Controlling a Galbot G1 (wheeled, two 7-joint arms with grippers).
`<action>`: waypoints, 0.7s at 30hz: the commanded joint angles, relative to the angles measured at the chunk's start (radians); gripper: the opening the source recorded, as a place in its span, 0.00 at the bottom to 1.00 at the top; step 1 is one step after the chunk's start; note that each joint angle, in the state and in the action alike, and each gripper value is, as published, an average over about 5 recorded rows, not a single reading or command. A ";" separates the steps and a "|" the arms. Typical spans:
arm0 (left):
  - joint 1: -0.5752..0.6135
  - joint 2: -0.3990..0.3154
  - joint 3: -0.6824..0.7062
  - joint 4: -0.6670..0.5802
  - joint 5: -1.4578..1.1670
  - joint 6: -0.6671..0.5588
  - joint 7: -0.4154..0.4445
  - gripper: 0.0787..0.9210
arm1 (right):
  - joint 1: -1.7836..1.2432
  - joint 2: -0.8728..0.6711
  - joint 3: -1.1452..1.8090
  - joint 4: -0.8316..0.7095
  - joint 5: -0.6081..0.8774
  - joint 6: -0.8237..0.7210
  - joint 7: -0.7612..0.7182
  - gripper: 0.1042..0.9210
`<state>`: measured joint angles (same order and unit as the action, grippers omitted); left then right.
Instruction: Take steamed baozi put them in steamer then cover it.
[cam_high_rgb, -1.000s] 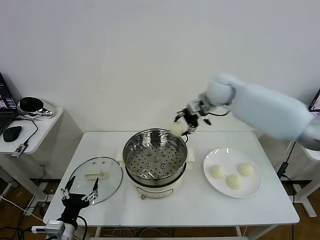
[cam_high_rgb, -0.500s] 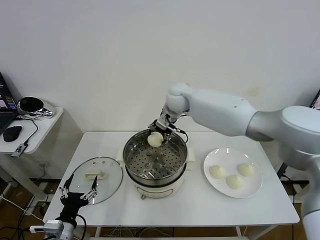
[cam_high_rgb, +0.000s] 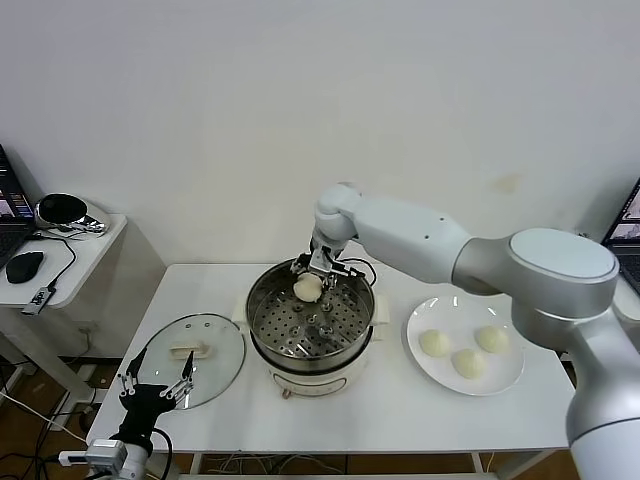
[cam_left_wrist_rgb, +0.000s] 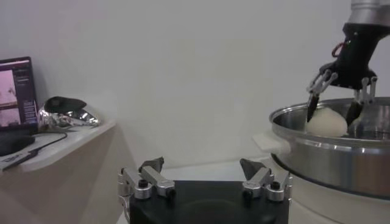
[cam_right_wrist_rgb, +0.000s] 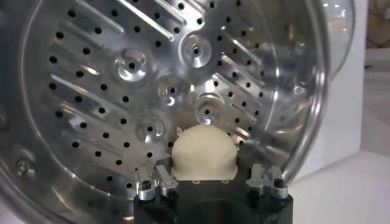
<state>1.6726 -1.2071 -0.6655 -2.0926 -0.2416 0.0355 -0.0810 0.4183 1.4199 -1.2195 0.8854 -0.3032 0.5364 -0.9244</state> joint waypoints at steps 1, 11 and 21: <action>0.000 -0.002 -0.002 -0.002 0.000 0.000 0.000 0.88 | -0.007 0.014 0.000 -0.023 -0.046 0.046 0.014 0.83; 0.002 -0.009 -0.007 -0.034 -0.001 0.007 -0.002 0.88 | 0.235 -0.230 -0.096 0.362 0.394 -0.369 -0.099 0.88; -0.004 0.000 0.008 -0.080 0.004 0.038 0.003 0.88 | 0.414 -0.700 -0.199 0.811 0.653 -1.023 -0.061 0.88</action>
<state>1.6696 -1.2127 -0.6634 -2.1401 -0.2413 0.0583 -0.0797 0.6840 1.0714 -1.3491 1.3318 0.1086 0.0171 -0.9885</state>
